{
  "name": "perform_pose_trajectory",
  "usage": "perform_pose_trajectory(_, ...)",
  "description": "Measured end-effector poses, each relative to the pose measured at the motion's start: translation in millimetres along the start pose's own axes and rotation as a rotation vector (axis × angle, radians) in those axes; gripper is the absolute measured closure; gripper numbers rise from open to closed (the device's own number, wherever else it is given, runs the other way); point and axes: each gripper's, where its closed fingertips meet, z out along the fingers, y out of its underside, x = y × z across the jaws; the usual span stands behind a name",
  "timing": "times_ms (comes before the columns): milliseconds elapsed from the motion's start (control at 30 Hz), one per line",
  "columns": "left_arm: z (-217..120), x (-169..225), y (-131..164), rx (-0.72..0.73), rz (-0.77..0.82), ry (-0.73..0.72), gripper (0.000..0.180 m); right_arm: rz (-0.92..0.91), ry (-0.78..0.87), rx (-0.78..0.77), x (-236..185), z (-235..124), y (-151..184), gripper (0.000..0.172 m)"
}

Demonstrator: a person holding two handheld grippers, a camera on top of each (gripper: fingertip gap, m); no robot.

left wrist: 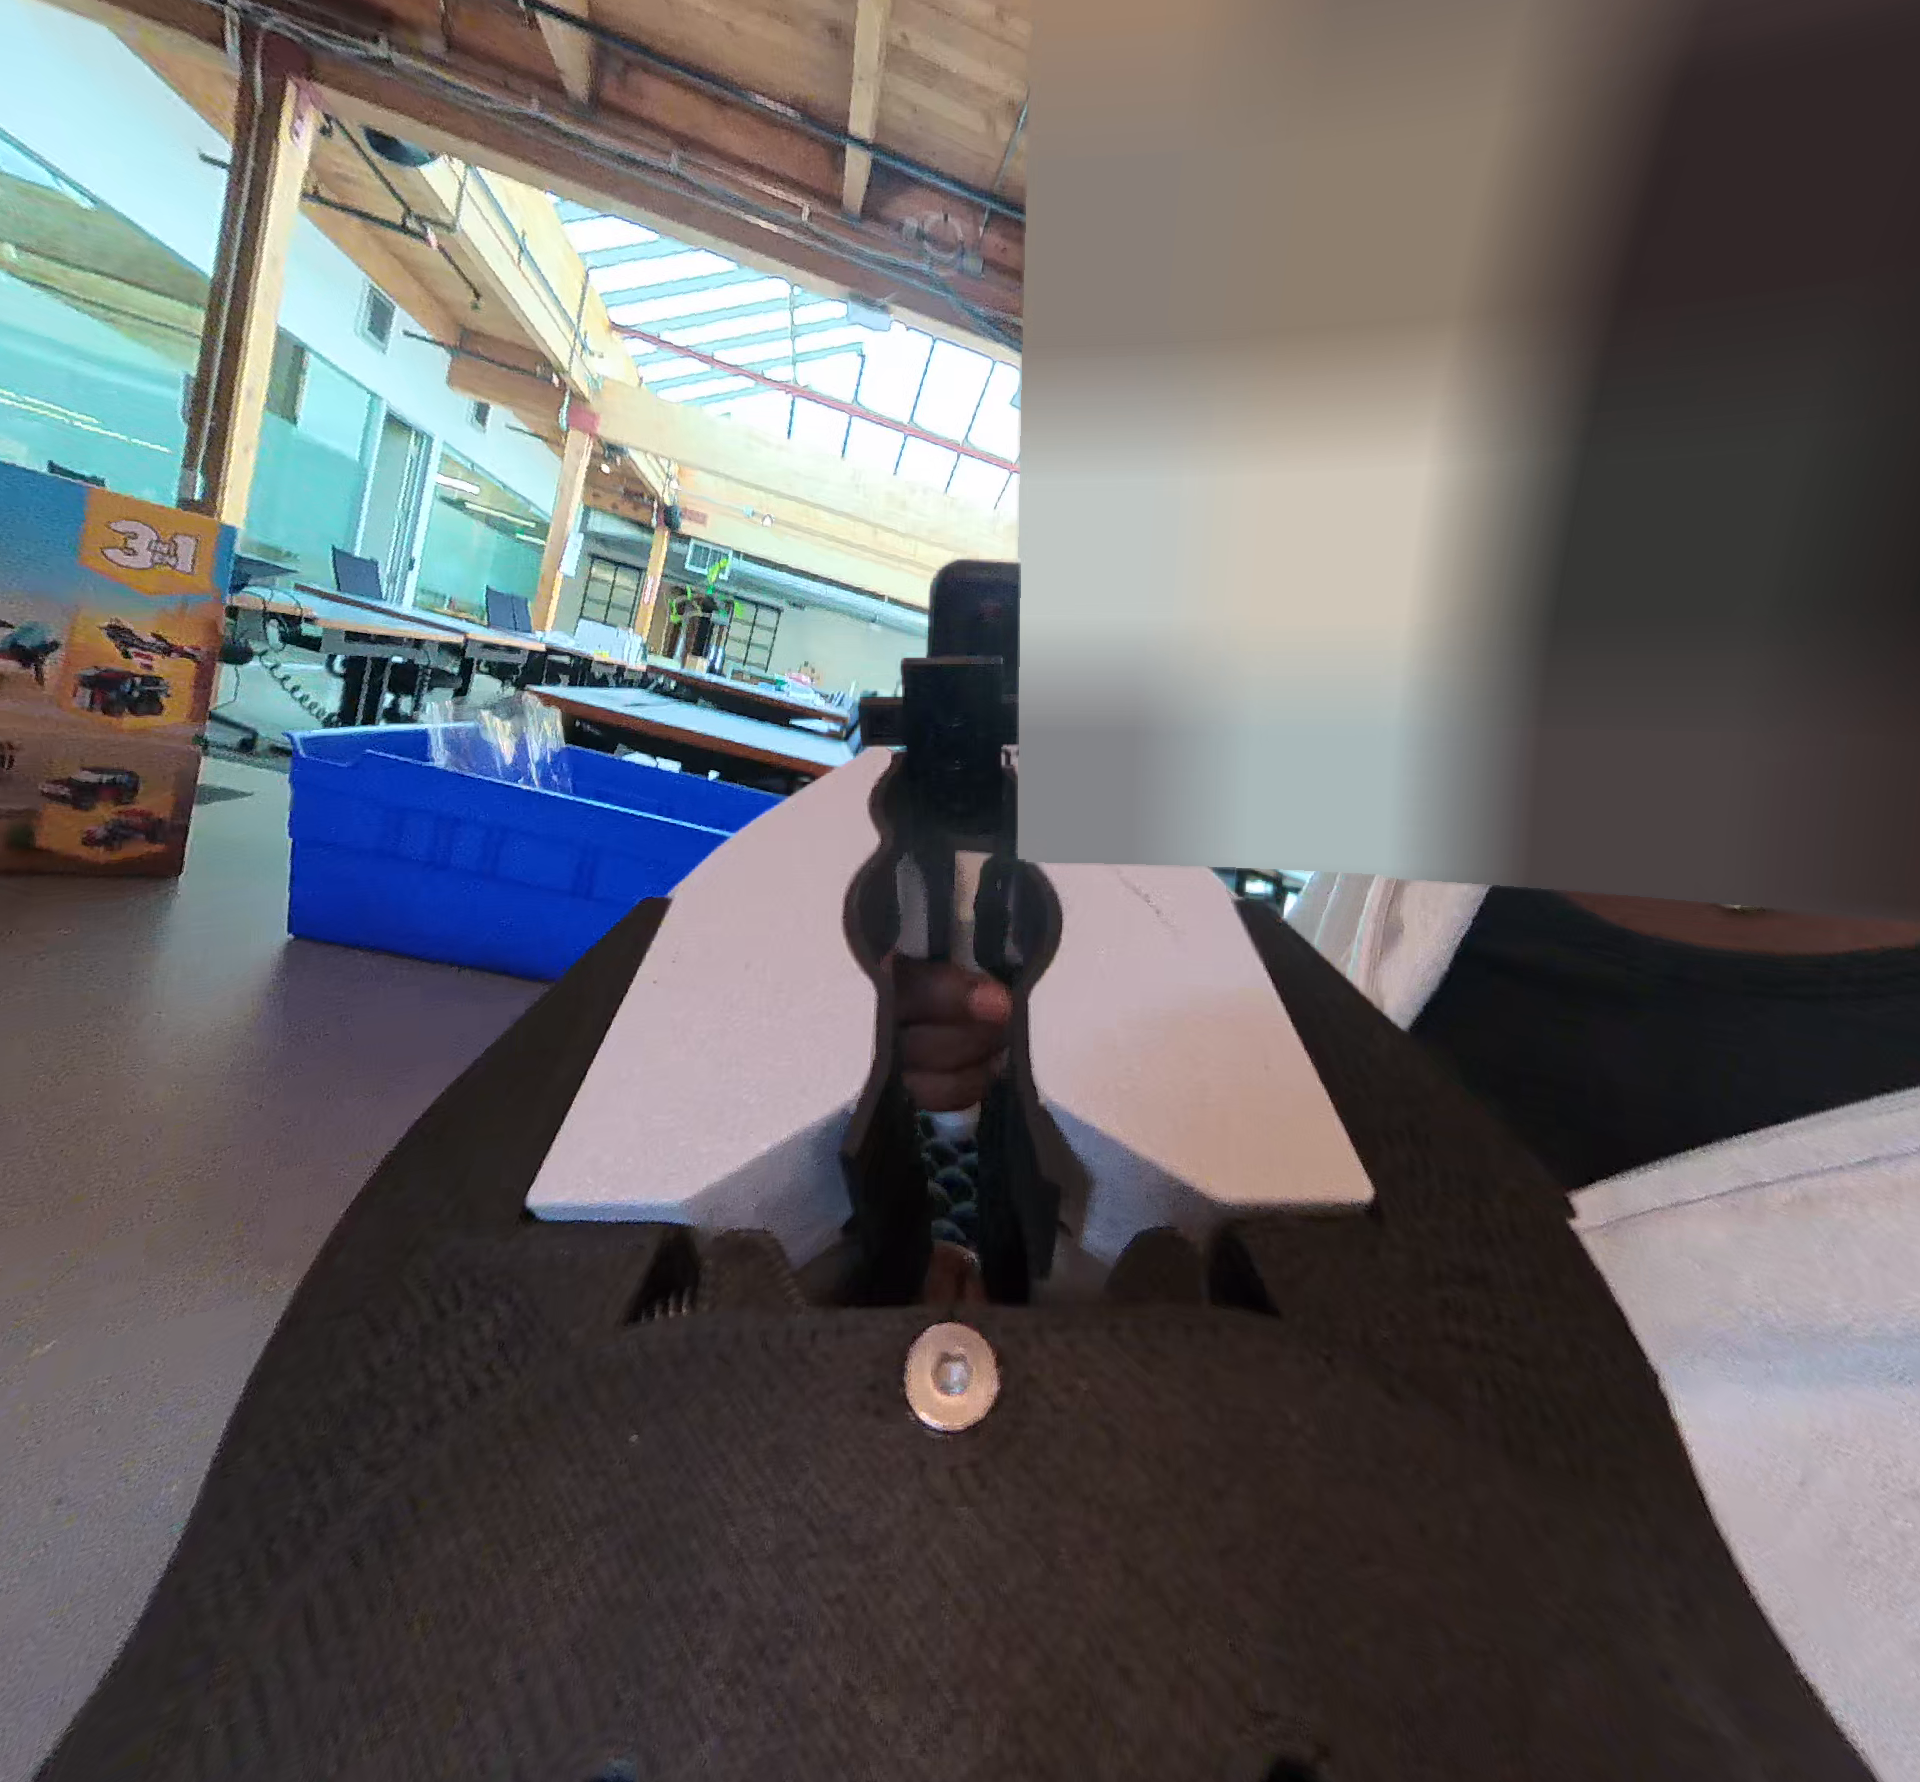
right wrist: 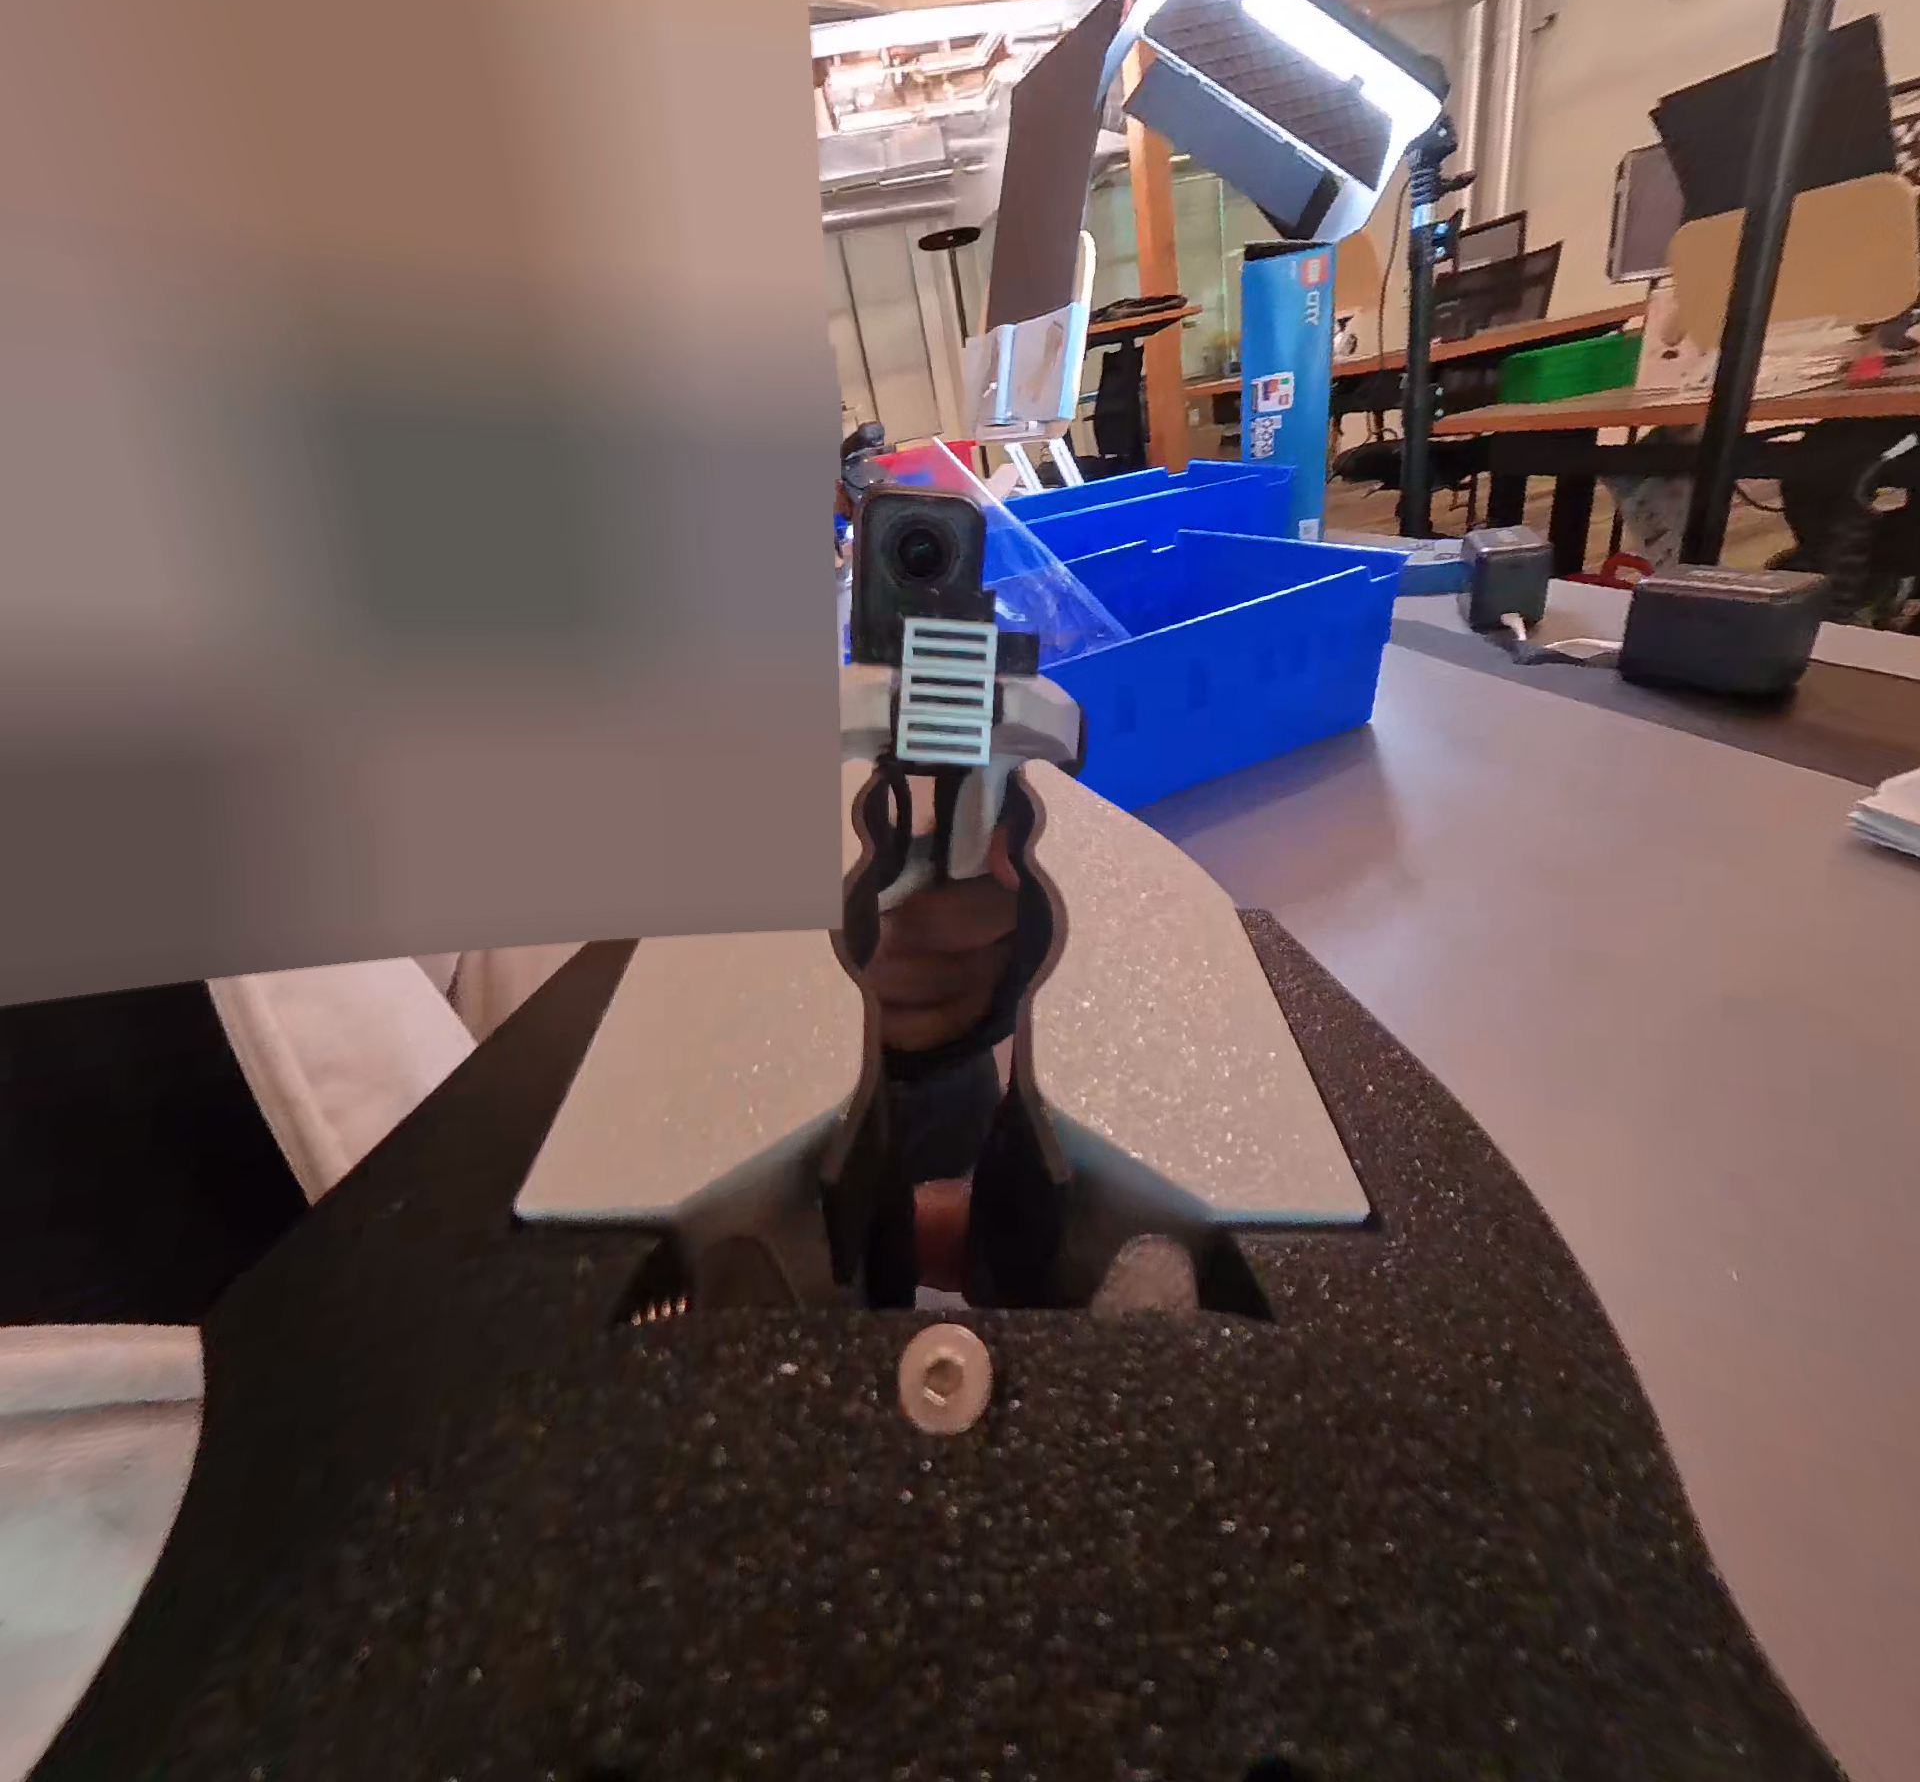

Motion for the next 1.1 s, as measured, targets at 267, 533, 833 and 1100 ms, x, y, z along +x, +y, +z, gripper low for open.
perform_pose_trajectory(267,3.7,-0.1,17.1,-0.120,0.024,-0.007,0.164,-0.010,-0.034,-0.072,-1.0,-4.6,11.1,0.156)
perform_pose_trajectory(533,1.1,-4.9,34.2,-0.257,0.034,-0.026,0.164,-0.078,-0.031,-0.249,3.2,-15.6,29.2,0.155)
perform_pose_trajectory(833,-2.2,-9.7,54.8,-0.409,0.087,-0.057,0.164,-0.182,-0.013,-0.449,9.0,-26.4,47.5,0.156)
perform_pose_trajectory(1100,-10.9,-25.5,36.3,-0.311,0.060,-0.142,0.164,-0.362,0.216,-0.322,20.0,-31.7,30.3,0.157)
